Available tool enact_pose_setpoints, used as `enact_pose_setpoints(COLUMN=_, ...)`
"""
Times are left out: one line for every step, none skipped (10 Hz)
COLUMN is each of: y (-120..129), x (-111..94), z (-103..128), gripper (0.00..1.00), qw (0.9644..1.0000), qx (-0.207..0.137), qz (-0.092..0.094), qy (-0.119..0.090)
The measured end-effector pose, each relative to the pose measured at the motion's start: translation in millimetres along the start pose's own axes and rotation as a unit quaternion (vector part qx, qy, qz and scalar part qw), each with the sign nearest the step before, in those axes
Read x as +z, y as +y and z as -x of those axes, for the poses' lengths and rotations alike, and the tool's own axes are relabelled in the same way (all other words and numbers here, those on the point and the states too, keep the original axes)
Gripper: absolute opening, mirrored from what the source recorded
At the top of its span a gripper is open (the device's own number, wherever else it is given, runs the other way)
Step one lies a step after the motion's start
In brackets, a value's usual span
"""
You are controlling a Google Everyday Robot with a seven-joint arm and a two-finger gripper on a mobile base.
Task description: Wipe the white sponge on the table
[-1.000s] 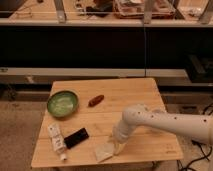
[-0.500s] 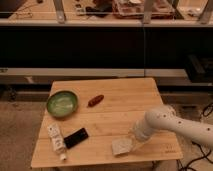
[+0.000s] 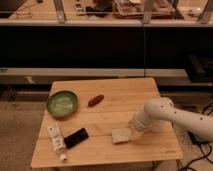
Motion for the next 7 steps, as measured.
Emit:
enact_pose_setpoints(y=-14.4, x=3.2, z=3.2, gripper=0.05, qw=1.0000, qx=-0.001, qz=0.001, qy=0.000)
enact_pose_setpoints(y=-29.6, x=5.2, z=12.7, gripper=0.05, qw=1.0000, qx=-0.008, qz=0.000, qy=-0.003)
enact_pose_setpoints(y=-40.9, x=7.8, z=23.8, gripper=0.05, qw=0.9998, qx=-0.019, qz=0.001, qy=-0.008)
enact_pose_setpoints(y=-52.9, x=10.8, z=36.4, gripper=0.05, qw=0.9994, qx=-0.031, qz=0.002, qy=-0.013)
enact_pose_setpoints(y=-63.9, x=13.5, z=48.8, gripper=0.05, qw=0.9989, qx=-0.043, qz=0.003, qy=-0.018)
enact_pose_setpoints(y=-71.4, x=17.2, z=59.2, gripper=0.05, qw=0.9984, qx=-0.053, qz=0.005, qy=-0.022)
enact_pose_setpoints(y=-73.4, x=22.7, z=65.8, gripper=0.05, qw=0.9977, qx=-0.061, qz=0.010, qy=-0.026)
